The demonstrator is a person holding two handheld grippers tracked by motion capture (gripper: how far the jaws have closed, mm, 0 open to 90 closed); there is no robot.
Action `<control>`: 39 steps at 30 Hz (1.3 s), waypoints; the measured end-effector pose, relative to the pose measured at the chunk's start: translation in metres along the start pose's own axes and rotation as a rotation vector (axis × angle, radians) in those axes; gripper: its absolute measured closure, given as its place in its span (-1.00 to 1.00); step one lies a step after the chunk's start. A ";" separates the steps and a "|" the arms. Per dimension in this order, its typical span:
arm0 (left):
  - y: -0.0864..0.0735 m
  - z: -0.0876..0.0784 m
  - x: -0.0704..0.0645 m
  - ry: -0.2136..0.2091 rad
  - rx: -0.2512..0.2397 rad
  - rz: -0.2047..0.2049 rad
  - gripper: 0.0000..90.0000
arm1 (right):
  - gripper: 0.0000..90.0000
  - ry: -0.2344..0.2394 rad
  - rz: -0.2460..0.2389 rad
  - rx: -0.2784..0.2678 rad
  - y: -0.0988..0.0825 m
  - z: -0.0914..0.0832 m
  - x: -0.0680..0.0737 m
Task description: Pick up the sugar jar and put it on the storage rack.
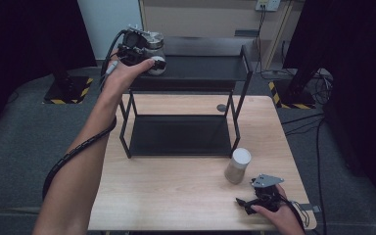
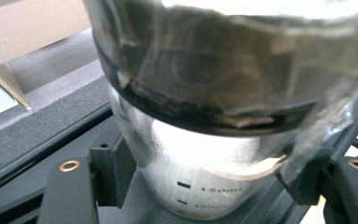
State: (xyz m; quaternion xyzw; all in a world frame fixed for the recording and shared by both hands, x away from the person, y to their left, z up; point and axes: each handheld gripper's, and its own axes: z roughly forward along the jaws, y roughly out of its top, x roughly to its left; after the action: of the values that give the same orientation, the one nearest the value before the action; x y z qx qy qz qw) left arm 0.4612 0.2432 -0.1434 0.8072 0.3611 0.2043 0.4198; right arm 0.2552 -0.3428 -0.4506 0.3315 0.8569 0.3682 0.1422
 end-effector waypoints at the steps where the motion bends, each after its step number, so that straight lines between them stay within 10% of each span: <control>1: 0.000 0.000 0.000 0.002 -0.001 0.002 -0.33 | -0.98 0.000 0.000 0.000 0.000 0.000 0.000; 11: -0.017 -0.007 -0.014 0.044 -0.061 0.005 -0.76 | -0.98 0.000 0.000 0.000 0.000 0.000 0.000; 23: -0.039 -0.032 -0.051 0.151 -0.115 0.026 -0.82 | -0.98 -0.001 0.000 0.000 0.000 0.000 0.000; 39: -0.079 -0.046 -0.059 0.051 -0.159 0.157 -0.82 | -0.98 -0.007 0.005 -0.001 -0.001 0.000 0.002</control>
State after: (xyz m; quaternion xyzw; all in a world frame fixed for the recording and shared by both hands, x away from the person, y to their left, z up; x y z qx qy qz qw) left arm 0.3609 0.2541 -0.1838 0.7919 0.2898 0.2849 0.4558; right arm 0.2536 -0.3419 -0.4509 0.3350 0.8553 0.3679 0.1444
